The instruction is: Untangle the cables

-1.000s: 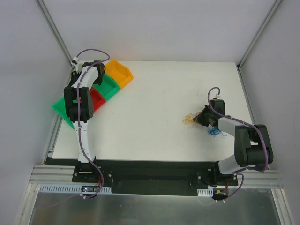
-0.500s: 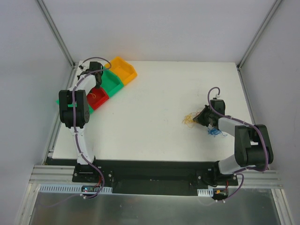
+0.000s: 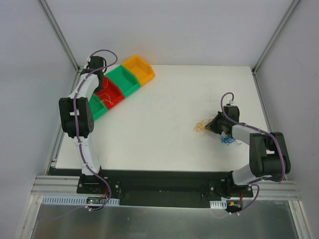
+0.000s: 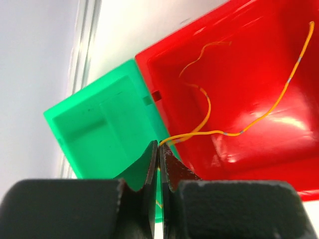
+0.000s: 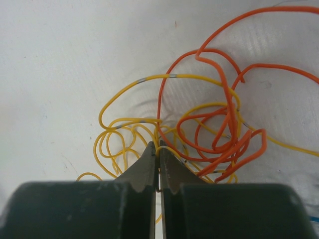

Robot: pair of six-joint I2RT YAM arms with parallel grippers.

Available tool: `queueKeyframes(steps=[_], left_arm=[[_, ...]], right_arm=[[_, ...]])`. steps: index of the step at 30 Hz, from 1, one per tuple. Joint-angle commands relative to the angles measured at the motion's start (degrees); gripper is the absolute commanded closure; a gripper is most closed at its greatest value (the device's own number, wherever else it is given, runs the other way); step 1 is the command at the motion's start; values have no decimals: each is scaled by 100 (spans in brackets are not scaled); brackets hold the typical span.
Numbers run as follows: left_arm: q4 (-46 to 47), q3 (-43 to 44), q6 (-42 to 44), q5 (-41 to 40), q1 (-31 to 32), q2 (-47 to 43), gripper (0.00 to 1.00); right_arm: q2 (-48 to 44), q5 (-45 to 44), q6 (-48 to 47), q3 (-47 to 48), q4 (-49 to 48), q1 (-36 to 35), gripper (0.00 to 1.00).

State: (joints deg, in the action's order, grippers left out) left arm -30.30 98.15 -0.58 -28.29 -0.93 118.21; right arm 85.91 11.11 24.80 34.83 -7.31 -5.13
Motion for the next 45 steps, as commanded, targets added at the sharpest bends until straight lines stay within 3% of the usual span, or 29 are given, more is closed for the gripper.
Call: queueKeyframes(steps=[1, 7, 10, 18, 21, 28, 32, 38, 41, 45], left_arm=[[-335, 600, -495, 1403, -249, -501, 100], [-694, 967, -742, 3153, -671, -301, 100], [-1231, 1540, -707, 3198, -672, 69, 100], [-1320, 1532, -707, 2856, -654, 369, 100], [-1312, 1558, -698, 2338, -628, 571, 100], [-1215, 2172, -996, 3049, -628, 1326, 100], [-1180, 2279, -1216, 2865, -637, 1389, 99], [-1162, 2060, -1225, 3127, -681, 907, 57], [-1074, 1630, -1243, 3374, -672, 327, 51], [-1021, 1164, -1155, 3777, -663, -350, 50]], right_arm=[[66, 22, -28, 129, -25, -23, 100], [40, 31, -28, 121, -25, -23, 100], [40, 49, -28, 138, -25, -15, 100], [-4, 31, -54, 121, -7, -15, 100], [31, 58, -45, 147, -16, -23, 100], [-4, 84, -45, 147, -16, -24, 100], [14, 75, -45, 138, -16, -24, 100], [58, 128, -45, 156, -25, -24, 100], [40, 145, -36, 164, -34, -32, 100], [-13, 137, -45, 156, -34, -59, 100]])
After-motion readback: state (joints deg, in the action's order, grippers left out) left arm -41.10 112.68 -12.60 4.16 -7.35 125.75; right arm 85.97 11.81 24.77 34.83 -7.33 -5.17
